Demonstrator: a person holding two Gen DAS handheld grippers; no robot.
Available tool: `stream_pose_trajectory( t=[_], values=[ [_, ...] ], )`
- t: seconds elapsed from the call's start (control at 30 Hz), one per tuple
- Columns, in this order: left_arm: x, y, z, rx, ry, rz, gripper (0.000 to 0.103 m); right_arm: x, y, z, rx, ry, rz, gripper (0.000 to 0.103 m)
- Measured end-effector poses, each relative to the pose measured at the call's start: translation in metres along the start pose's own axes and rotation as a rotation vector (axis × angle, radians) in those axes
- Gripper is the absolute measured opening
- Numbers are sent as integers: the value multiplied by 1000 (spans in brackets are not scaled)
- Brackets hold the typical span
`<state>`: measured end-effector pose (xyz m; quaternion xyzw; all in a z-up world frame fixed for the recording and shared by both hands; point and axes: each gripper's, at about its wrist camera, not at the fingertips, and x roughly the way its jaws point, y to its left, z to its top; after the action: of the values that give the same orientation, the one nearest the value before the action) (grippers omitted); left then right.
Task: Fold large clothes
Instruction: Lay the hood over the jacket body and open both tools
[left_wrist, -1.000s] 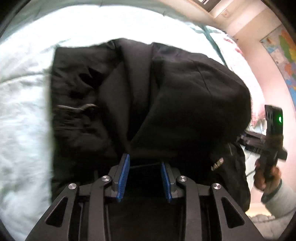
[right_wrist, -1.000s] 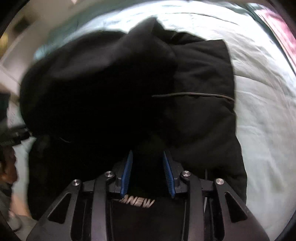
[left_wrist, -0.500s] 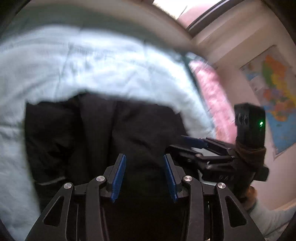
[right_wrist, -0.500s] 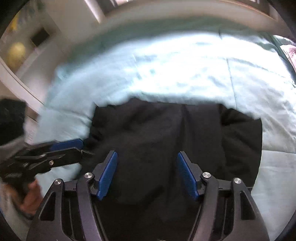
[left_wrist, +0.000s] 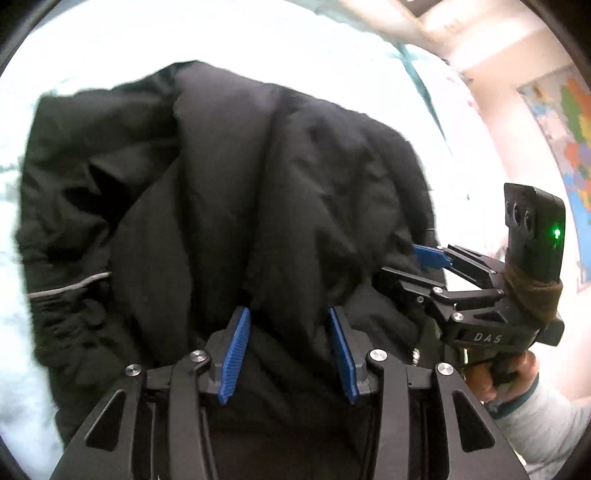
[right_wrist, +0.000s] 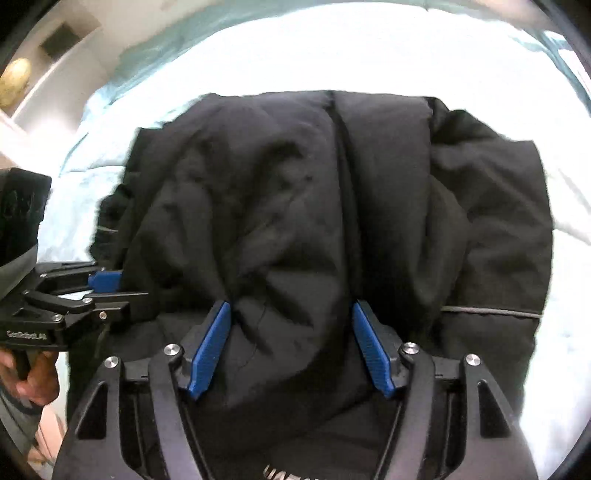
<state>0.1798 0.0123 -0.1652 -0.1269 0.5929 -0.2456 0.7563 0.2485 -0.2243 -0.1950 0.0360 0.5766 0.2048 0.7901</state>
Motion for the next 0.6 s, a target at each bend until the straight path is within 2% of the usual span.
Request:
stream_pose_trajectory(
  t=[0.13, 0.23, 0.3, 0.33, 0.37, 0.4, 0.47, 0.53, 0.6],
  values=[
    [-35, -14, -3, 10, -58, -77, 45, -38, 18, -7, -26, -70, 52, 69],
    [-42, -25, -10, 44, -71, -129, 47, -52, 33, -20, -56, -92, 63, 69],
    [-30, -28, -9, 46, -50, -92, 48, -43, 39, -24, -57, -67, 72, 69],
    [-13, -23, -7, 27, -17, -39, 48, -40, 36, -26, -63, -51, 61, 69],
    [-5, -12, -11, 17, -2, -14, 48, -25, 36, -28, -70, -18, 18, 69],
    [16, 0, -10, -14, 34, 45, 48, -18, 33, -33, -68, 18, -9, 69],
    [37, 15, -10, -56, 69, 40, 47, 16, 22, -37, -35, 85, -19, 68],
    [41, 11, -9, -22, 67, 67, 47, 32, 13, -40, 0, 82, -6, 68],
    [38, 1, -9, 9, 67, 115, 48, 32, 18, -38, -17, 81, -34, 68]
  ],
)
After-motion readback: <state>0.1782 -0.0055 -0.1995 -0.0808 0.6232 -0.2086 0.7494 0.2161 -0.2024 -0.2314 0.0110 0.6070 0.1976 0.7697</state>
